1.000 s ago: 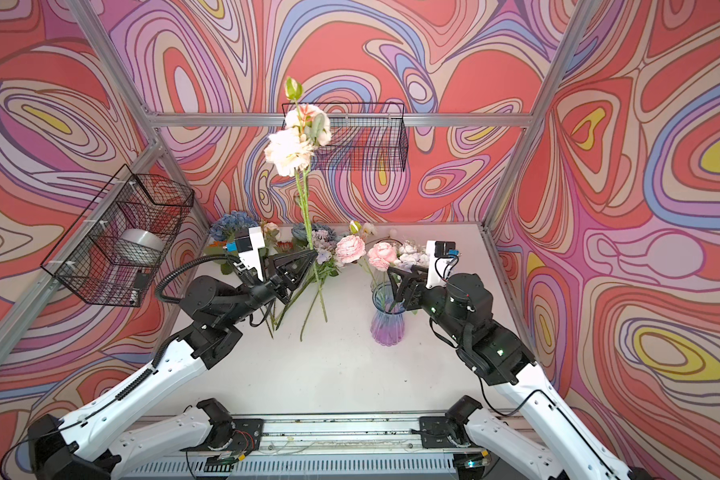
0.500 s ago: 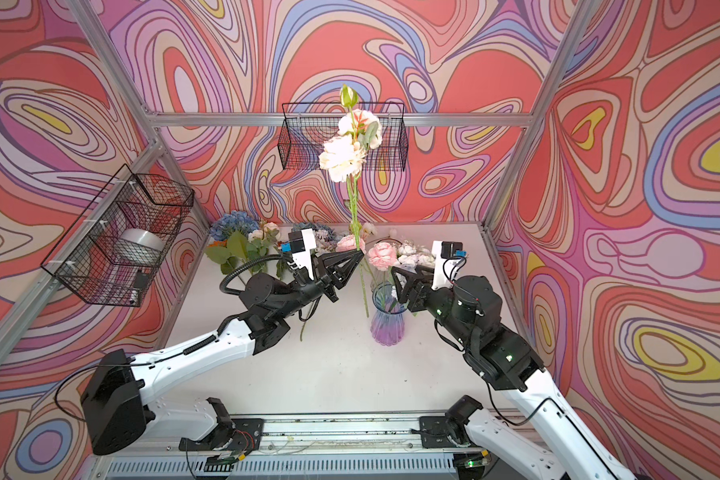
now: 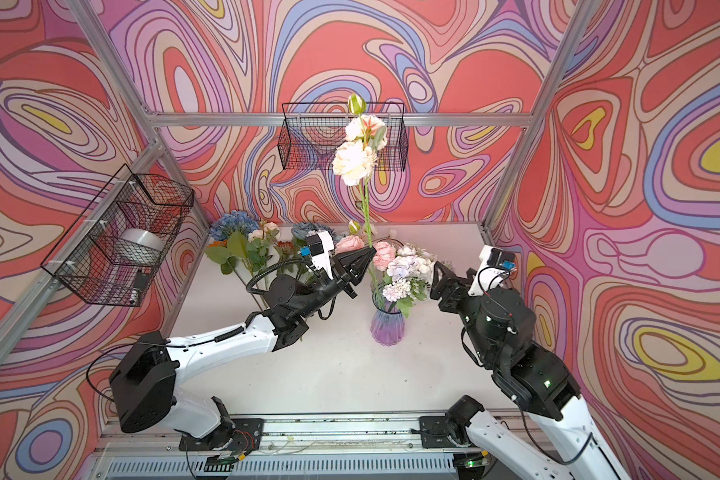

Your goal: Arrange the flowers into the vase

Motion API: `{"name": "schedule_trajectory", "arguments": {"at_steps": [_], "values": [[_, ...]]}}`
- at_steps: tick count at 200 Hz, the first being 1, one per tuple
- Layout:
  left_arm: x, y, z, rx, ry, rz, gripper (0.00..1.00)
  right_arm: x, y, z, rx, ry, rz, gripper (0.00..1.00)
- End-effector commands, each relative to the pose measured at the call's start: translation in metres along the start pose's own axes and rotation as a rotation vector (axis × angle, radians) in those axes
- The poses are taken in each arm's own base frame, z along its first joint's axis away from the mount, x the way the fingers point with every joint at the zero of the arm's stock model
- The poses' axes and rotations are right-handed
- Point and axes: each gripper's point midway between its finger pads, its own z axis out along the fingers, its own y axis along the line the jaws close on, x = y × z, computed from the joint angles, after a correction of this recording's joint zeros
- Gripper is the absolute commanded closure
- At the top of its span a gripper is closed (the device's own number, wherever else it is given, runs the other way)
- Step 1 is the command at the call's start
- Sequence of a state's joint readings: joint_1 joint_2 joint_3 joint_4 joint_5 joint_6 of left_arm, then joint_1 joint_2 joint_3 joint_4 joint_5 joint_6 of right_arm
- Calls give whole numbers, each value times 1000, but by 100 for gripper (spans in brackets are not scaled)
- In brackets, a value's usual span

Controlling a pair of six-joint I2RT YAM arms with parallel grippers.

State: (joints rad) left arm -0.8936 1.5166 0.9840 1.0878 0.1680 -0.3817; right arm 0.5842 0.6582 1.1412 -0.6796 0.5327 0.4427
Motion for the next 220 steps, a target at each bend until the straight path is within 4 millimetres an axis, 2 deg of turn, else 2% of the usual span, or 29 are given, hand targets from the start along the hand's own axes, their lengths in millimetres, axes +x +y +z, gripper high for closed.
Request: {"name": "schedule_trajectory", "arguments": {"at_steps": [1, 47, 80, 113, 133, 162, 179, 220], "values": [[-25, -9, 6, 14, -110, 65, 100, 12, -46, -4, 219, -38, -16, 13], [-4, -10, 11, -22, -94, 165, 100, 39, -76, -7, 311, -52, 0, 7], [22, 0, 12, -66, -56, 190, 100, 60, -76, 1, 306, 4, -18, 7], [40, 10, 6, -105, -32, 193, 100, 72, -73, 7, 296, 55, -31, 7], [49, 16, 1, -129, -28, 197, 100, 83, -67, 10, 258, 98, -25, 7], [66, 18, -7, -157, 4, 201, 100, 109, -52, 17, 167, 191, -15, 7], [69, 17, -12, -169, 15, 210, 100, 124, -33, 21, 54, 250, -30, 8], [74, 19, -28, -224, 34, 207, 100, 147, -12, 28, -66, 335, -61, 9]]}}
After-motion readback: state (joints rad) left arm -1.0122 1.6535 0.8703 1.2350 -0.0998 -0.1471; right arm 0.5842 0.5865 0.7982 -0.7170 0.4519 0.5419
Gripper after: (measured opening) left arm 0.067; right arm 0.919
